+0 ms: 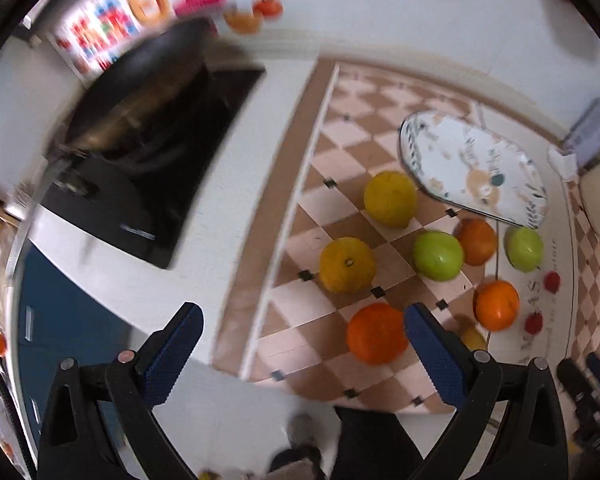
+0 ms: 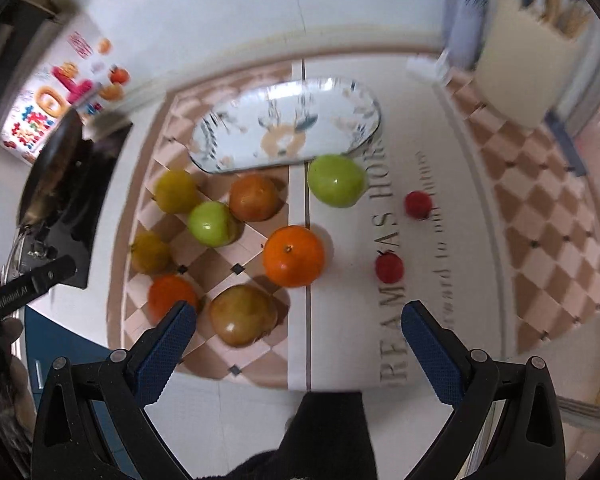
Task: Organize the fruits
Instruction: 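Grasp the yellow lemon with the left gripper while the right gripper grasps an orange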
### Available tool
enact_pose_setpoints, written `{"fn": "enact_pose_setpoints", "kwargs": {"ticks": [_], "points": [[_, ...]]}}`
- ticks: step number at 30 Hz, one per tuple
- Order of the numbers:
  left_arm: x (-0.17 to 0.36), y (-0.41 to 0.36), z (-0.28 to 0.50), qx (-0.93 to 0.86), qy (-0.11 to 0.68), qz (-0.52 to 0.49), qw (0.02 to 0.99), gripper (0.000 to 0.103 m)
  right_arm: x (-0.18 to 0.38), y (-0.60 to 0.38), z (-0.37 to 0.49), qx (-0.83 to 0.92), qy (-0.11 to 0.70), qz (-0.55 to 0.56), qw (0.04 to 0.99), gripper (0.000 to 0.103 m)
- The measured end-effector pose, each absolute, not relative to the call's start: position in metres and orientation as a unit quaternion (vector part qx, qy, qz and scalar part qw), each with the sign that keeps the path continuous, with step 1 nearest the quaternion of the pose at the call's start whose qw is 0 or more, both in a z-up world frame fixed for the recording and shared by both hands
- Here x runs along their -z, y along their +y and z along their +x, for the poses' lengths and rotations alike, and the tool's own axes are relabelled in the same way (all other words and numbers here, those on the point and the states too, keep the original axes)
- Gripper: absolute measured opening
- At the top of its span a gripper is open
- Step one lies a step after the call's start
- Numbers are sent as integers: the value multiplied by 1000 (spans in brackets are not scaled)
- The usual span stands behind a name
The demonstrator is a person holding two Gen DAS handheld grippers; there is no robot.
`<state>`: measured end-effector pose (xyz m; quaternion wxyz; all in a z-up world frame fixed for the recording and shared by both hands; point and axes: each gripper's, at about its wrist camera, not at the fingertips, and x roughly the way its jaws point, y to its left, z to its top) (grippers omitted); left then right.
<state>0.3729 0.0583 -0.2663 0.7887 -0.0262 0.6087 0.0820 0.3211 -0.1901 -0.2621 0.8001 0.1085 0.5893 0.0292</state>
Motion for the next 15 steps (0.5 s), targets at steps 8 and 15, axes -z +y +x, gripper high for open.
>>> {"fn": "enact_pose_setpoints", "kwargs": {"ticks": [8,15], "points": [[345,64,433,-77,697,-92,707,95,331,-193,382,-54,656,113,744,103],[381,44,444,-46,729,-82,678,94,359,-188,401,-69,689,121,712,103]]}}
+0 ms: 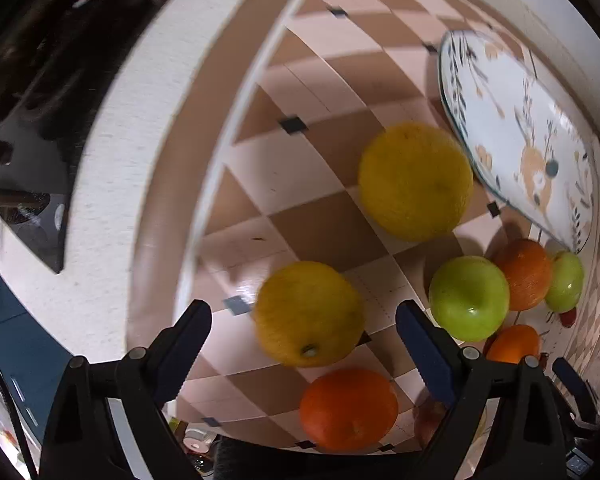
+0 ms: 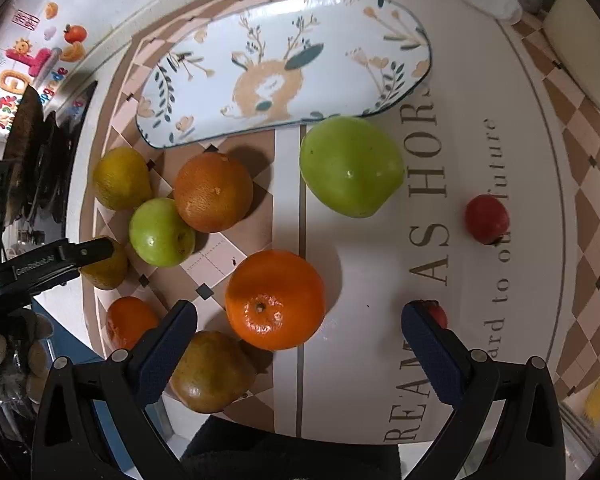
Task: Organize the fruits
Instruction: 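Grasp the yellow lemon with the left gripper while the right gripper grasps an orange, then carry lemon and orange onto the white oval plate while both grippers open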
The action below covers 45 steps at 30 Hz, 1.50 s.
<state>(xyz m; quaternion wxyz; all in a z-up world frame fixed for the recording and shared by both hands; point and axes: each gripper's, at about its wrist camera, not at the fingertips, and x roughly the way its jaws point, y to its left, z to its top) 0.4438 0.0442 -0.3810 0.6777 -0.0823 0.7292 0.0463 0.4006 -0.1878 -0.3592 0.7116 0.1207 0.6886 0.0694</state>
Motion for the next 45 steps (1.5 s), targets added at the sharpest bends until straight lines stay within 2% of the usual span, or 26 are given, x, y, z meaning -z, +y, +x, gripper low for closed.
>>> {"fn": "enact_pose_setpoints", "kwargs": {"ticks": [2,3,4,6,10,12,15,17,20,23,34,40,45], "points": [[388,39,443,-41,735,-78,672,94,365,-186,403,-70,695,122,705,103],[391,36,443,-39,737,-75,671,91,367,-185,405,-70,697,125,702,103],[394,35,444,-35,737,-74,671,81,369,-184,406,-69,698,125,702,103],[399,31,442,-30,742,-62,666,71,374,-182,407,-63,700,121,701,103],[401,27,437,-32,736,-31,675,56,383,-182,408,-59,708,127,692,103],[400,28,433,-27,735,-30,677,56,387,-182,408,-58,709,129,691,102],[397,28,431,-21,732,-30,680,56,391,-177,408,-60,709,128,691,96],[394,28,431,-19,730,-24,683,56,393,-173,407,-64,710,126,690,84],[384,27,433,-18,728,-15,685,56,395,-168,405,-69,713,123,687,73],[382,17,430,-19,728,-10,685,56,394,-164,404,-70,709,115,693,67],[355,22,430,-14,725,-24,688,55,390,-173,400,-61,699,143,698,65],[285,14,436,30,700,-58,711,55,352,-201,395,-78,670,174,717,65],[232,-23,477,86,672,-74,732,56,303,-226,426,-88,627,203,747,65]]}}
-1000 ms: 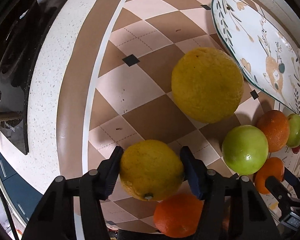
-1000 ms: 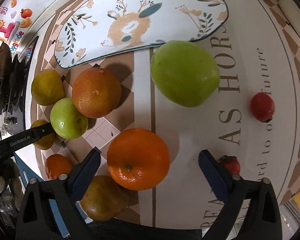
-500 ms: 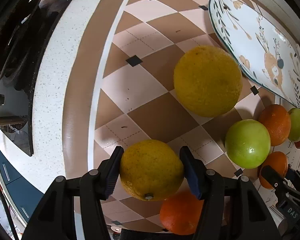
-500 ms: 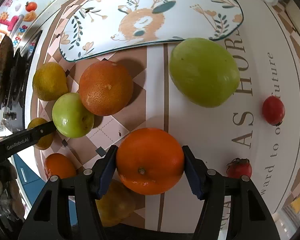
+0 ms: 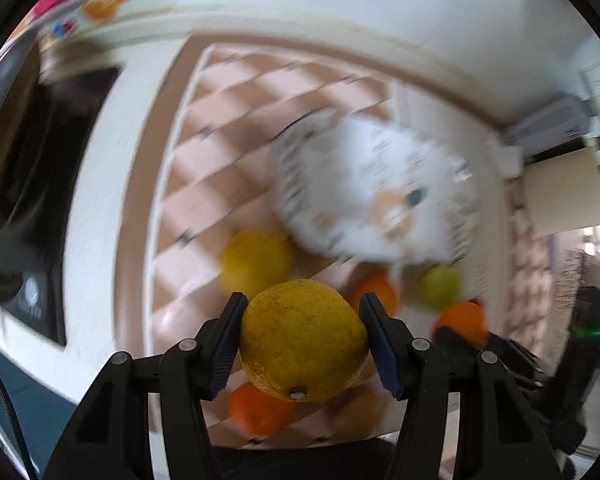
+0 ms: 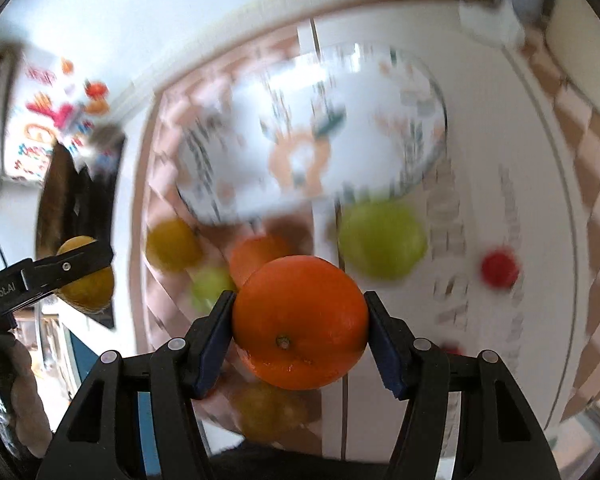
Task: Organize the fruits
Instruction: 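Carry lemon and orange onto the white oval plate while both grippers open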
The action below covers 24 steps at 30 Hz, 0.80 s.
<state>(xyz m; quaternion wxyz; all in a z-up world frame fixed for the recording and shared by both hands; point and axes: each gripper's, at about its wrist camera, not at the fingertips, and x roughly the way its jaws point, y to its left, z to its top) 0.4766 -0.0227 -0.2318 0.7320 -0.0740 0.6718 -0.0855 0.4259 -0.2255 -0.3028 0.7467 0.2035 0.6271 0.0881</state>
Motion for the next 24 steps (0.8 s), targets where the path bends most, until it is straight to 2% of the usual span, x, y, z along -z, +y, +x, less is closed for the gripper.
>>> {"fn": "enact_pose_setpoints", "kwargs": {"ticks": [4,11,24], "points": [[247,-50,534,94,687,-78,716,56,291,-230,477,-71,604,183,773,65],[319,-80,601,86,737,-84,665,56,316,-225,555,-62,623,104,773,65],[360,-106,636,77,775,-109,618,56,361,-219,598,-72,676,50,732,65]]}}
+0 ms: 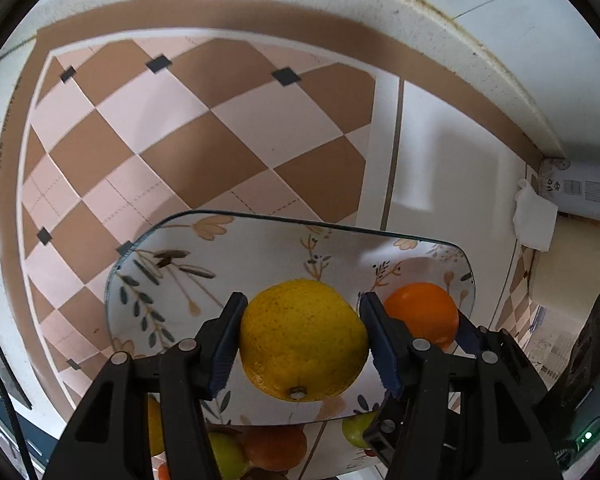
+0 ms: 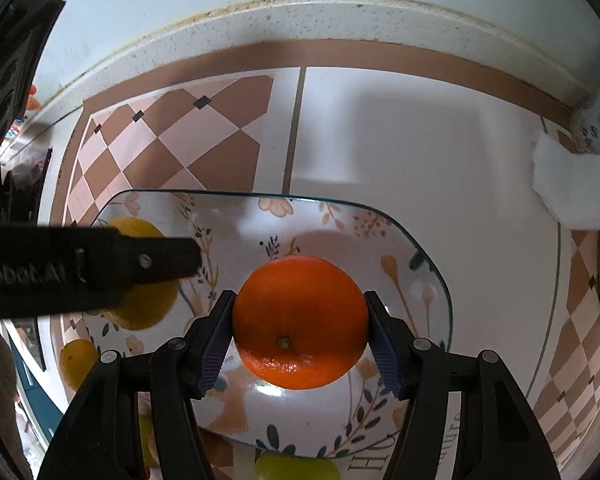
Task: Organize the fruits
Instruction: 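Carry lemon and orange onto the white oval plate while both grippers open, then lift both open grippers off the plate and back over the loose fruit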
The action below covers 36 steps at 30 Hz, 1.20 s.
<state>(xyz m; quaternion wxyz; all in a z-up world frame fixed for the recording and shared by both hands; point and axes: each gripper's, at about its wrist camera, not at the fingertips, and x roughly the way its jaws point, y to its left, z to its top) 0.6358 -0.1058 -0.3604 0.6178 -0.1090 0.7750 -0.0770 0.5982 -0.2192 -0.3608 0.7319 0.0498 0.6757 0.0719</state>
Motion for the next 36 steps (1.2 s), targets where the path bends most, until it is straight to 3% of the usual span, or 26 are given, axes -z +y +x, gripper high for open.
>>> {"fn": "enact_pose_setpoints", "kwargs": {"ticks": [13,14,16,18,19,36], "points": [[376,-106,644,55,790,-101,603,56,368,-232,618,-81,696,55,711,66],[375,-104,645,54,789,-103,603,57,368,-232,620,-81,698,58,709,73],[373,-101,647,54,787,-113,605,70,367,-233,624,-80,698,65,709,84],[371,-99,650,53,783,-119,608,84,364,-235,624,-83,699,70,707,85],[369,-99,651,52,782,-118,610,85,363,-237,624,-83,700,73,705,85],[300,-97,577,6,692,46,720,86,325,-264,555,-7,687,88,721,85]]}}
